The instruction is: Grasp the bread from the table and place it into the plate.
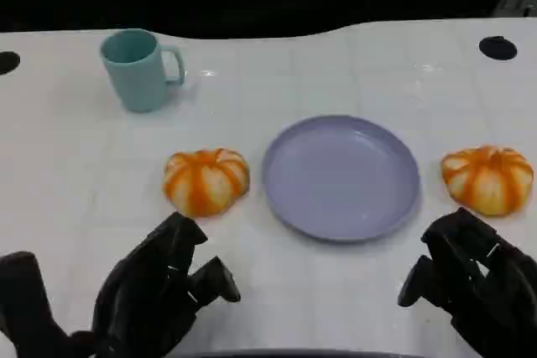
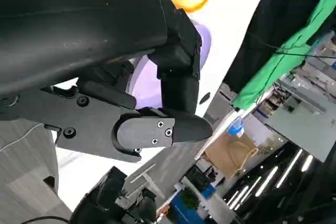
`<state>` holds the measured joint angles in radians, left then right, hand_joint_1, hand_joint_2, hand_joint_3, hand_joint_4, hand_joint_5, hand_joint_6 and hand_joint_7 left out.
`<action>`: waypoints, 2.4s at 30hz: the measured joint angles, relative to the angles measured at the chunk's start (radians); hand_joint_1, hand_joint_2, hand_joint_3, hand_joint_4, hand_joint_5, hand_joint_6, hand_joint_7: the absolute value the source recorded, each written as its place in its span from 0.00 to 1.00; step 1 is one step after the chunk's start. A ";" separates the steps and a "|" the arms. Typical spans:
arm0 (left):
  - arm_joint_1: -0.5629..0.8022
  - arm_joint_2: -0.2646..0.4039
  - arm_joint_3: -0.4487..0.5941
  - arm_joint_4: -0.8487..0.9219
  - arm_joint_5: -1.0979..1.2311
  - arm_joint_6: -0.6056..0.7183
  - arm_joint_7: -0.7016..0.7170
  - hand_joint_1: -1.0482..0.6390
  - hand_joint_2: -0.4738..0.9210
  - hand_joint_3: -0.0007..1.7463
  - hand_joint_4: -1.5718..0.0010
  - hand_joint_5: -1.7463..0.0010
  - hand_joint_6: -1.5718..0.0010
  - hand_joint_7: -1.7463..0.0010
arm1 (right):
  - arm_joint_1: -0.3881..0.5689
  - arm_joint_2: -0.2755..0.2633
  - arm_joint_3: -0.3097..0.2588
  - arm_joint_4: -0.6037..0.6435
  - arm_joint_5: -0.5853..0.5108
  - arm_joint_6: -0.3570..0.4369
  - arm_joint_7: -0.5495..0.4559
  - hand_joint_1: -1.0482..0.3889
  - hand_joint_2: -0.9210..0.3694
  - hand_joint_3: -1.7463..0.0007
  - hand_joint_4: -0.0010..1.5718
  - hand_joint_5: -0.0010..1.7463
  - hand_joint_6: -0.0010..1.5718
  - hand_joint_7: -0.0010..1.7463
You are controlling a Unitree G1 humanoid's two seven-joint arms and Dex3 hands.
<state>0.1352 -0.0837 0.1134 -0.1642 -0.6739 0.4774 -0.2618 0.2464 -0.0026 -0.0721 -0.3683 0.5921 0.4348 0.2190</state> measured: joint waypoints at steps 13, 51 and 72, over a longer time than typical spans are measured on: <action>-0.001 0.002 0.001 0.000 0.000 0.000 0.000 0.28 1.00 0.20 0.48 0.00 0.63 0.00 | 0.000 0.001 0.001 0.000 0.000 0.003 -0.011 0.37 0.00 0.86 0.41 1.00 0.34 0.89; -0.197 0.235 -0.165 0.127 0.787 -0.629 -0.009 0.36 0.95 0.00 0.85 0.54 0.70 0.93 | -0.044 0.018 0.007 0.022 -0.019 0.007 -0.015 0.36 0.01 0.85 0.41 1.00 0.31 0.92; -0.474 0.430 -0.447 0.141 1.563 -0.392 0.004 0.41 0.87 0.00 1.00 0.80 0.81 1.00 | -0.043 0.018 0.005 0.030 -0.019 0.005 -0.013 0.37 0.00 0.84 0.41 1.00 0.30 0.93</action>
<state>-0.3383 0.3459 -0.3331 -0.0232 0.8888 0.0849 -0.2574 0.2036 0.0154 -0.0668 -0.3387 0.5728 0.4400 0.2062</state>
